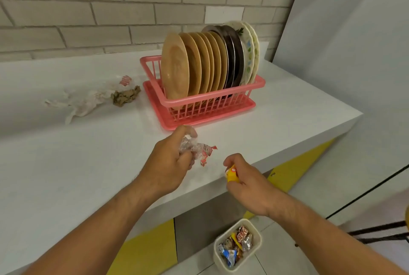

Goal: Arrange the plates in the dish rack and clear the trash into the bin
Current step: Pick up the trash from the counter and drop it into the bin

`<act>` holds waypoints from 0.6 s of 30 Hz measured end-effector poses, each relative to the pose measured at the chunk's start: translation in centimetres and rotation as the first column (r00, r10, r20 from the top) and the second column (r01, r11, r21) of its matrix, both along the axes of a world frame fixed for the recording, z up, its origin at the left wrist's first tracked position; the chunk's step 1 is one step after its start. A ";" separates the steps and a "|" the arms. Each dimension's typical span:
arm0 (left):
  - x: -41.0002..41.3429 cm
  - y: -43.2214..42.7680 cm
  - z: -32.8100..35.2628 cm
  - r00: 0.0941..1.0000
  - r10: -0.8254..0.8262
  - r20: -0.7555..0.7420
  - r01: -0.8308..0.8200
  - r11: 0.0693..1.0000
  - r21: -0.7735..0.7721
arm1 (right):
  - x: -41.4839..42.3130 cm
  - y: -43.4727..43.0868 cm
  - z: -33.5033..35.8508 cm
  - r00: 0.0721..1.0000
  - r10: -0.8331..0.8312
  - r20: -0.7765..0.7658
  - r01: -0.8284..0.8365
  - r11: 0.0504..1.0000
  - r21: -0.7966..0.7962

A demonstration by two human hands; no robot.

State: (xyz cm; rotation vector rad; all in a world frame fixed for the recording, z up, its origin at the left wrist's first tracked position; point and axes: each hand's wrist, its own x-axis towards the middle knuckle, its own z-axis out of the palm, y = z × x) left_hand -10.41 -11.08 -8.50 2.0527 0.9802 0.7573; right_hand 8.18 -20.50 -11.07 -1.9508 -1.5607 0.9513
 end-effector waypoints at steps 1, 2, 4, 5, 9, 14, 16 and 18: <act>0.2 -0.3 0.1 1.000 -0.009 0.029 0.010 1.000 -0.020 | 0.1 -0.5 -0.1 1.000 0.012 0.003 -0.011 1.000 -0.025; 0.4 -0.6 0.3 0.999 -0.018 0.035 0.018 1.000 -0.023 | 0.4 -0.9 -0.1 1.000 0.021 0.003 -0.021 0.999 -0.044; 0.9 -0.8 0.5 1.000 -0.018 0.004 0.017 0.999 0.028 | 1.3 -1.6 -0.5 1.000 0.026 0.008 -0.026 0.998 -0.057; 1.3 -1.1 0.7 1.000 -0.013 -0.021 0.015 0.997 0.074 | 1.9 -2.0 -0.8 0.999 0.029 0.021 -0.028 0.998 -0.053; 4.1 -3.1 1.1 0.999 0.005 -0.051 0.001 0.993 0.117 | 5.1 -3.9 -1.9 0.995 0.055 0.087 -0.050 0.997 -0.062; 10.1 -6.5 -1.3 0.996 -0.003 -0.084 0.015 0.990 0.137 | 12.1 -6.8 -5.1 0.993 0.049 0.106 -0.036 0.992 -0.119; 12.8 -7.6 -3.3 0.994 -0.004 -0.113 0.020 0.990 0.142 | 15.4 -8.0 -7.0 0.997 -0.001 0.074 0.013 0.987 -0.160; 15.5 -8.8 -5.7 0.987 -0.039 -0.155 0.059 0.990 0.129 | 18.6 -9.1 -9.0 0.998 -0.040 0.051 0.050 0.977 -0.209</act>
